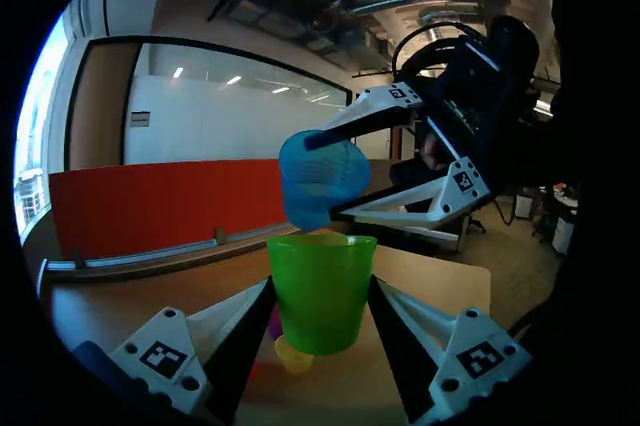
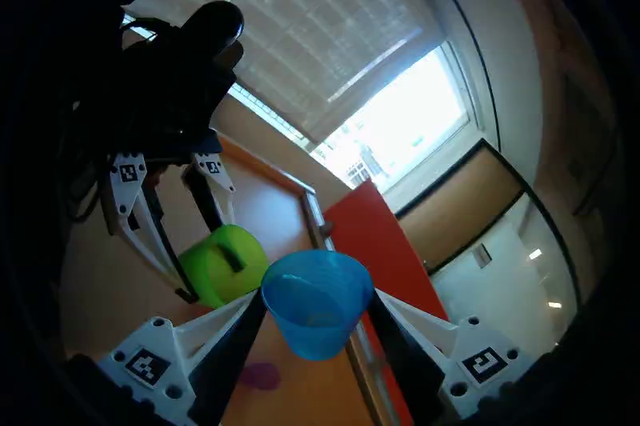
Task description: Pour water
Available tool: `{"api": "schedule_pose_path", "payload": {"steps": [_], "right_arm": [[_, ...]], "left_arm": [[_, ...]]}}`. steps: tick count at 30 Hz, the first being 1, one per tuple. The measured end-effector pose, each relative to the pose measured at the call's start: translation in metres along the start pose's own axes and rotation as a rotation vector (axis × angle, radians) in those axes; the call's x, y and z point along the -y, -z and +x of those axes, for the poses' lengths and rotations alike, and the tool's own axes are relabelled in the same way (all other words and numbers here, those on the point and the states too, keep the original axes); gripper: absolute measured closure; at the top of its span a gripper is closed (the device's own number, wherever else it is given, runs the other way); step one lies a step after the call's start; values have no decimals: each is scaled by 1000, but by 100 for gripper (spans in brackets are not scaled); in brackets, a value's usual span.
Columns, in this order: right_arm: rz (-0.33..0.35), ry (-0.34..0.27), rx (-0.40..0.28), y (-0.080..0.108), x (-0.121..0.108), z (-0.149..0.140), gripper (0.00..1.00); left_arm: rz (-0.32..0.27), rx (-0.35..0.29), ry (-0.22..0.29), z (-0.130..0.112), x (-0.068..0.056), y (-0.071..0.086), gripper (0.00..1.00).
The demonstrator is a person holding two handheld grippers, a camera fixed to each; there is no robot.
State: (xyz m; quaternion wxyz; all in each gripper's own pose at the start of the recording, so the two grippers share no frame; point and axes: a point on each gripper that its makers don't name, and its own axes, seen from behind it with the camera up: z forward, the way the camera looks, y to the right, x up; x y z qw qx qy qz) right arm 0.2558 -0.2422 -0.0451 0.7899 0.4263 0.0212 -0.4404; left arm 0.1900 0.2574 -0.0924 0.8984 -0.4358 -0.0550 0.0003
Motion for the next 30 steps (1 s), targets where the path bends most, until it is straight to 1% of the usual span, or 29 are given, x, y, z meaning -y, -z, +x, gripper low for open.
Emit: {"api": "schedule_pose_path", "payload": {"steps": [14, 30], "right_arm": [[3, 42, 3, -2, -2, 0, 9], [3, 90, 8, -5, 1, 2, 9]], "left_arm": [[4, 0, -3, -2, 3, -3, 21], [12, -3, -2, -1, 11, -8, 21]]}}
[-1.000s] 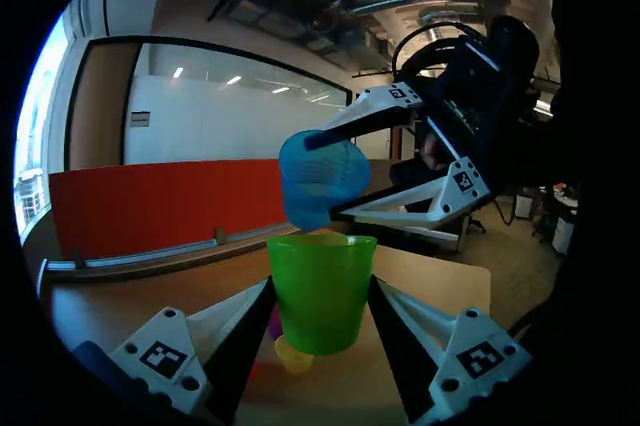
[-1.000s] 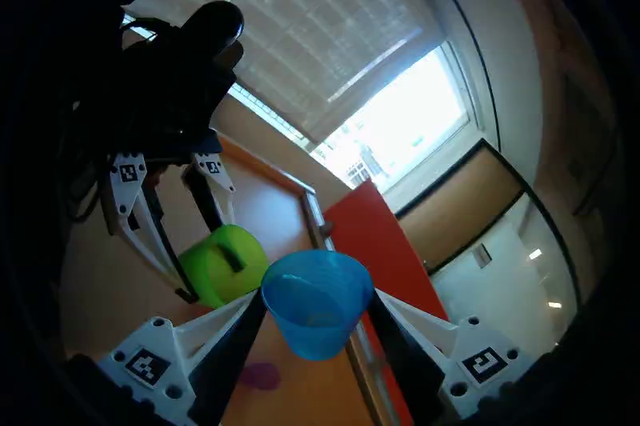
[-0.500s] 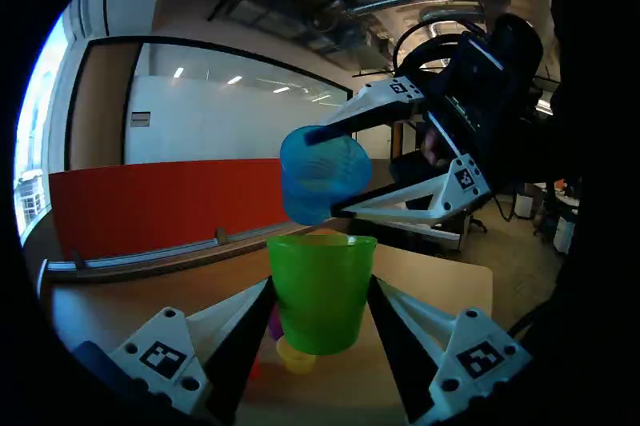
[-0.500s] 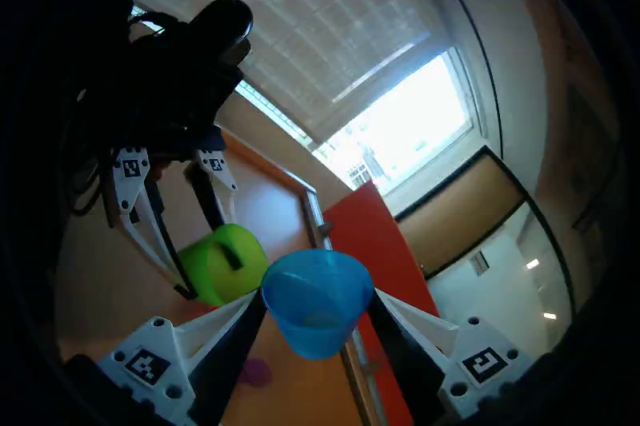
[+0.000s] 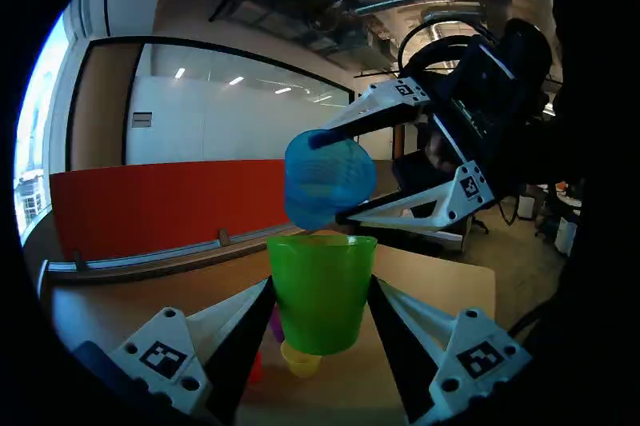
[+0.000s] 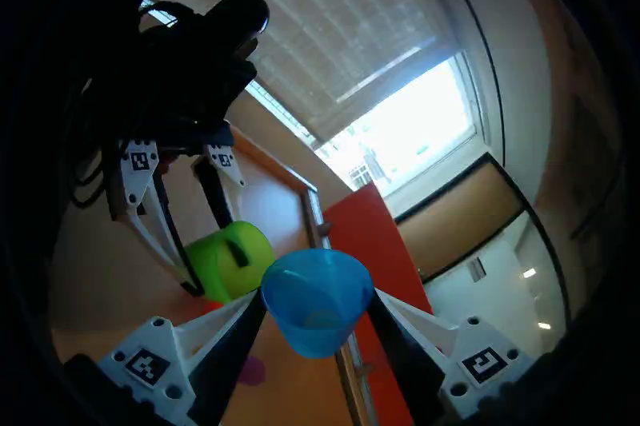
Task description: Pour water
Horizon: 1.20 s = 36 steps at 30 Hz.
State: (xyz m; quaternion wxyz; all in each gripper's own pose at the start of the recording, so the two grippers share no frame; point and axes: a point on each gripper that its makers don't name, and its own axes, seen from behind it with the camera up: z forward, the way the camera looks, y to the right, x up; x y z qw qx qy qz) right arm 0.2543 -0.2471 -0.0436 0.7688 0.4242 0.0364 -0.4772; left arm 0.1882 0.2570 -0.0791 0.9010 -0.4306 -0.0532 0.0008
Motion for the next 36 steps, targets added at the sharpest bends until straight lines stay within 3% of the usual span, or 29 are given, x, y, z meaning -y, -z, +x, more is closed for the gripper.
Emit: {"api": "schedule_pose_path", "payload": {"steps": [36], "right_arm": [[7, 87, 4, -10, -1, 3, 9]], "left_arm": [[2, 1, 8, -1, 10, -7, 21]]}}
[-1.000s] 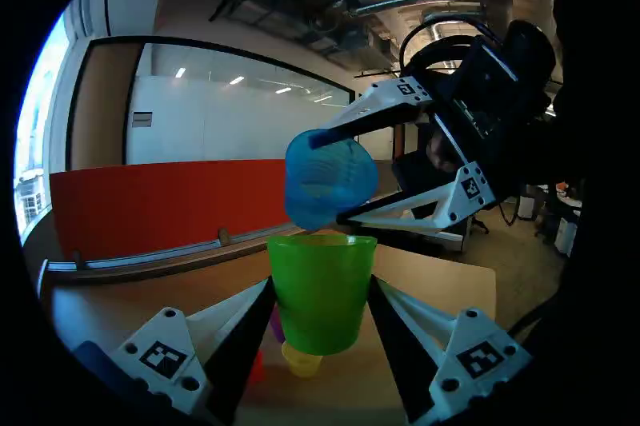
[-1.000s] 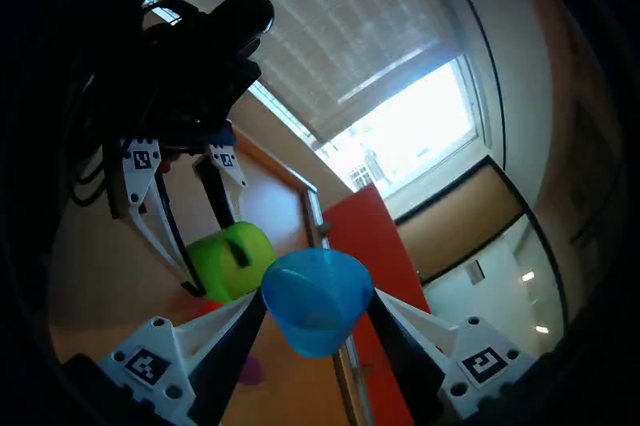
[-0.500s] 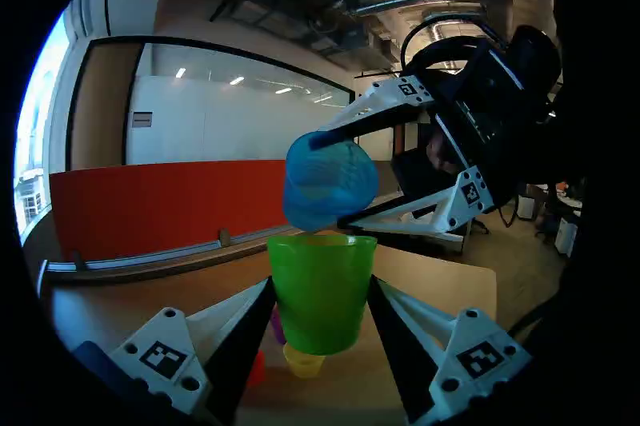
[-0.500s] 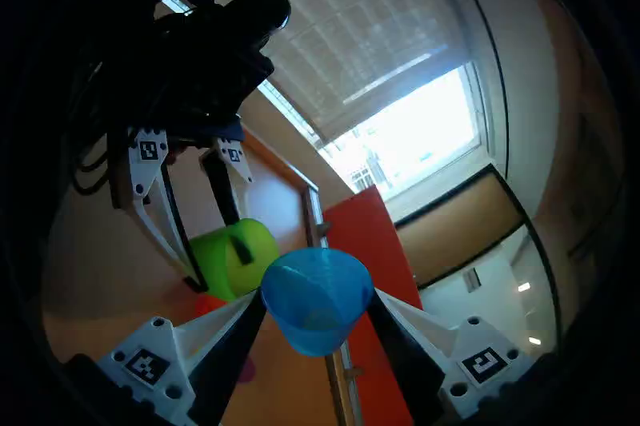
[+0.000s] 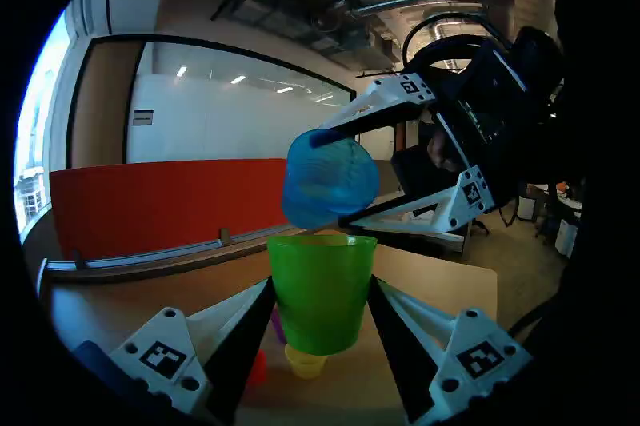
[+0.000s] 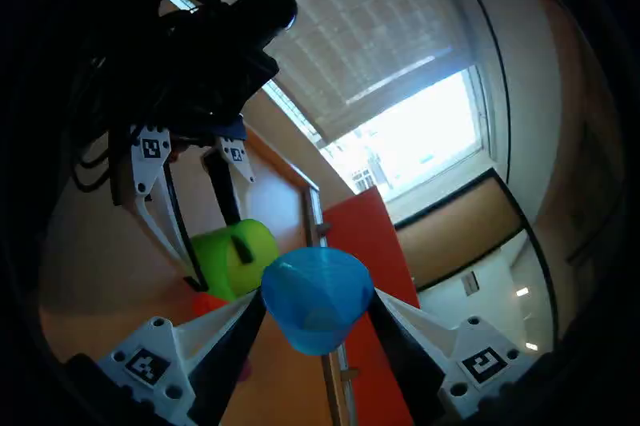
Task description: Pour water
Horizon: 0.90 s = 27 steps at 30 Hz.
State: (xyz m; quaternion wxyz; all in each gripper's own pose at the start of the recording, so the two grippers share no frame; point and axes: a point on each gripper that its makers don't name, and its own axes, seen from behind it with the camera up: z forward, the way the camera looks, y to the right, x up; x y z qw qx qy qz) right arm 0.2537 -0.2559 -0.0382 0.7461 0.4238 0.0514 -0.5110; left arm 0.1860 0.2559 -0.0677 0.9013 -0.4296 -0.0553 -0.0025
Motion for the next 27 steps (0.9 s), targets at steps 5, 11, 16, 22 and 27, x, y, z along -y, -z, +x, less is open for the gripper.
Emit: {"api": "schedule_pose_path", "payload": {"steps": [5, 11, 16, 22, 27], "right_arm": [[0, 10, 2, -1, -1, -1, 9], [1, 21, 5, -3, -1, -2, 9], [1, 31, 5, -4, -1, -3, 9], [1, 42, 6, -4, -2, -4, 9], [2, 57, 7, -4, -3, -4, 9]], "left_arm": [[0, 1, 0, -1, 1, -1, 21], [0, 3, 3, -2, 1, -1, 21], [-1, 2, 4, -2, 2, -2, 21], [-1, 2, 2, -1, 2, -3, 21], [-2, 2, 3, -1, 2, -4, 21]]}}
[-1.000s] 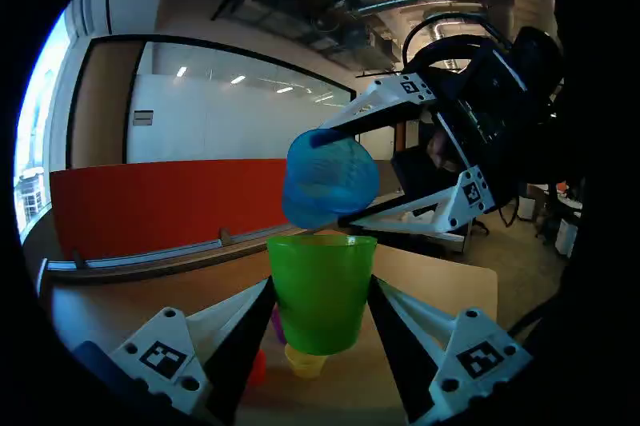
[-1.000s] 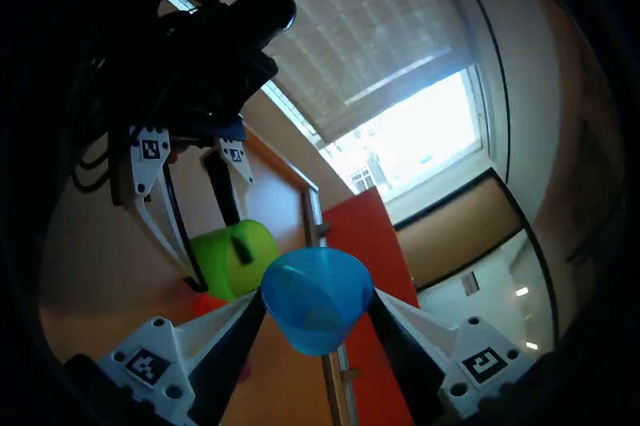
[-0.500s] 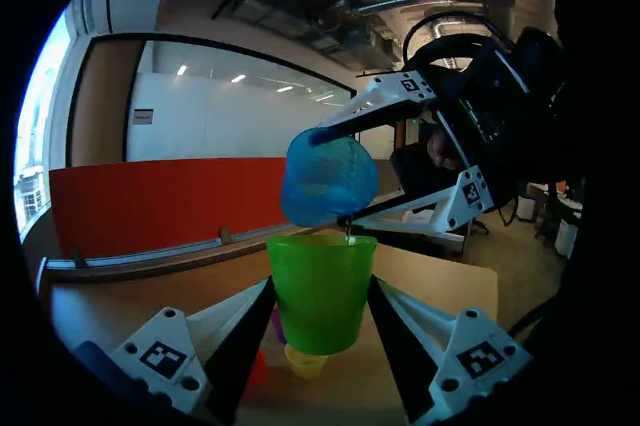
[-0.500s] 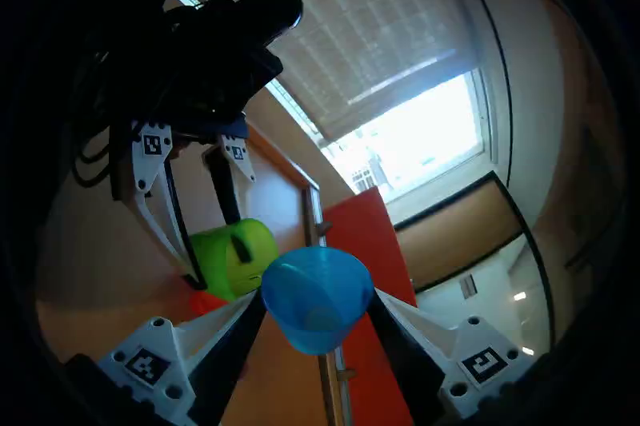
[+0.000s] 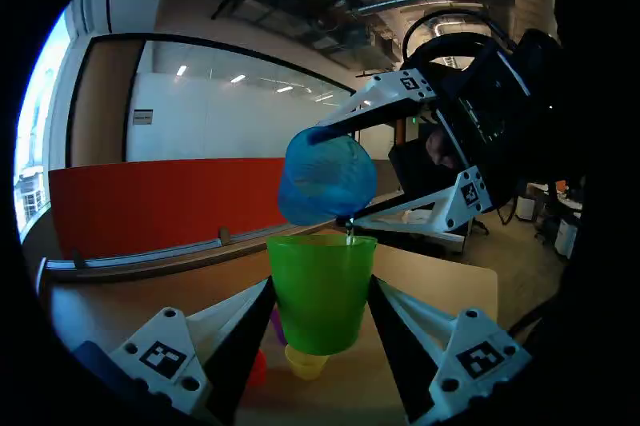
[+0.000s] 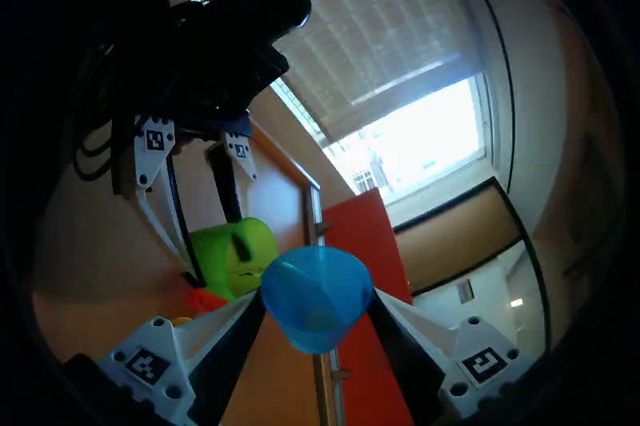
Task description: Pour water
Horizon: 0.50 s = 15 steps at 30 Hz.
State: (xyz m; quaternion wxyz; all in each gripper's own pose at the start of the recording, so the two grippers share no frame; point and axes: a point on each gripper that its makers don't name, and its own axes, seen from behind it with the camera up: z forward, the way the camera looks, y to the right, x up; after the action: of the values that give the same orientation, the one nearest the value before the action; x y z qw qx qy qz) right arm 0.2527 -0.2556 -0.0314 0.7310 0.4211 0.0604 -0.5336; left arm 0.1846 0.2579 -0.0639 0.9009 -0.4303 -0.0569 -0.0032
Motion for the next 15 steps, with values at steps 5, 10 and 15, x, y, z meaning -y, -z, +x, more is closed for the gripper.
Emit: {"api": "schedule_pose_path", "payload": {"steps": [5, 10, 15], "right_arm": [[-1, 8, 1, 0, -1, 0, 9], [-4, 14, 0, 1, -2, 1, 9], [-9, 23, -2, 2, -2, 4, 9]], "left_arm": [[0, 0, 0, 0, 0, 0, 21], [0, -1, 0, 0, -1, 0, 21], [0, -1, -2, 0, -1, 0, 21]]}}
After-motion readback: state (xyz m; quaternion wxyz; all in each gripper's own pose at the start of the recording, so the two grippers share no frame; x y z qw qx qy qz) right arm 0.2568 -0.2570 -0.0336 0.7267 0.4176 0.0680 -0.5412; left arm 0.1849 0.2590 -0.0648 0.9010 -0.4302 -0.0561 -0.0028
